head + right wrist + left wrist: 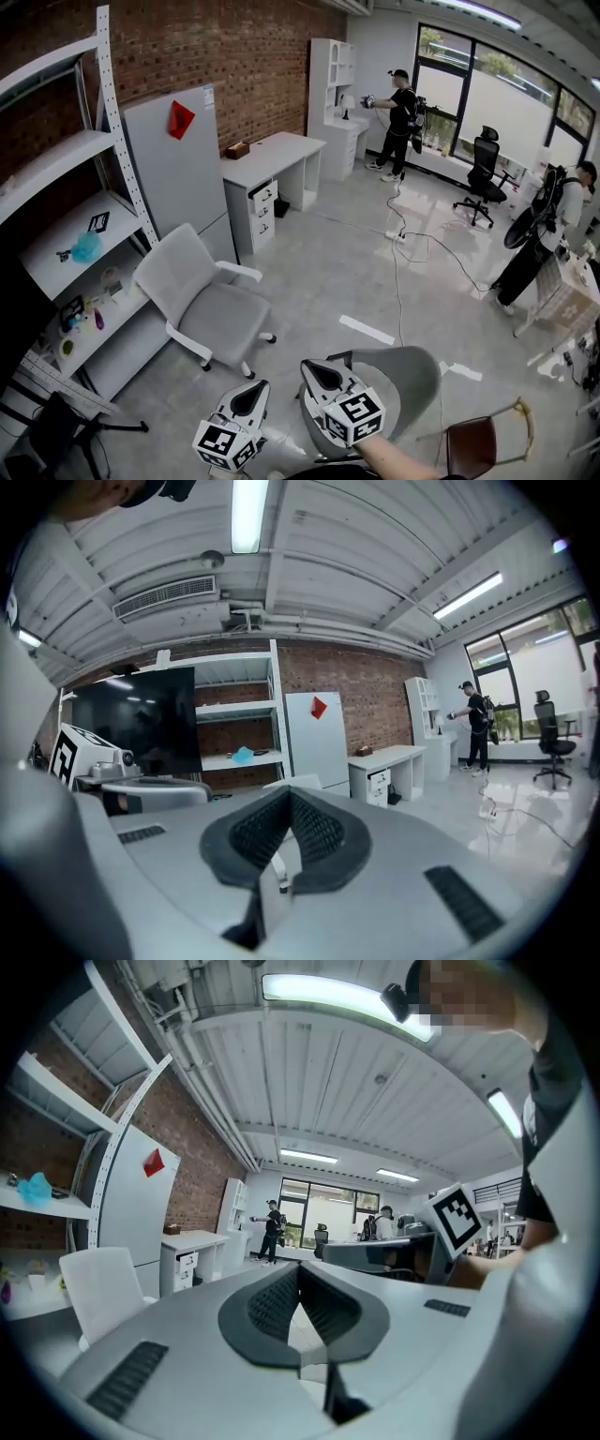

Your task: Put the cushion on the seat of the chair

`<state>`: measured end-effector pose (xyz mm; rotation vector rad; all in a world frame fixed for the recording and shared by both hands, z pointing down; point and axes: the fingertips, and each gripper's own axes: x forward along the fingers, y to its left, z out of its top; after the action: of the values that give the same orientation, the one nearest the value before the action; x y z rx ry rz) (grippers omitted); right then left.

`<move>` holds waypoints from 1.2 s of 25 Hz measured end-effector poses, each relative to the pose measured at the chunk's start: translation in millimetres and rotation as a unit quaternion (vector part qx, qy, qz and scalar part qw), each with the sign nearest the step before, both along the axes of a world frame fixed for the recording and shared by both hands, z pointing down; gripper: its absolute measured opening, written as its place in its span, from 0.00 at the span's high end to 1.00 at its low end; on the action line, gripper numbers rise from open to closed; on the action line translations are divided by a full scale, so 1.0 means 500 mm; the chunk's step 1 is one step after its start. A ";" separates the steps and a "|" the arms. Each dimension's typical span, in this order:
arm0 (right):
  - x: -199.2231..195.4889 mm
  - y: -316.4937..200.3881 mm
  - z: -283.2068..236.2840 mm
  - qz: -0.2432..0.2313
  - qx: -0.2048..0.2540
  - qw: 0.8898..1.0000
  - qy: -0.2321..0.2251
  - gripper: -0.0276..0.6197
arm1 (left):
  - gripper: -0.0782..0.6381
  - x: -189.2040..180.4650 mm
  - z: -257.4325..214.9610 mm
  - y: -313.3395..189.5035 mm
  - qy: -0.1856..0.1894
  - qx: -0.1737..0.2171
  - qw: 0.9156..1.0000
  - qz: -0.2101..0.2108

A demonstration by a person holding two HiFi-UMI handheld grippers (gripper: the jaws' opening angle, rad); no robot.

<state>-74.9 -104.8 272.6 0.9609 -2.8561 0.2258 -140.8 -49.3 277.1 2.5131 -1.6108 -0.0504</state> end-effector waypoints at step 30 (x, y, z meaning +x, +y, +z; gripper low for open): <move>-0.011 0.037 -0.134 -0.044 0.056 0.996 -0.049 0.95 | 0.88 0.026 -0.141 0.008 -0.030 0.068 0.997 -0.003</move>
<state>-80.5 -86.3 205.5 0.8638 -3.0208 0.1081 -127.7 -45.4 206.3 2.6342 -1.6917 -0.0880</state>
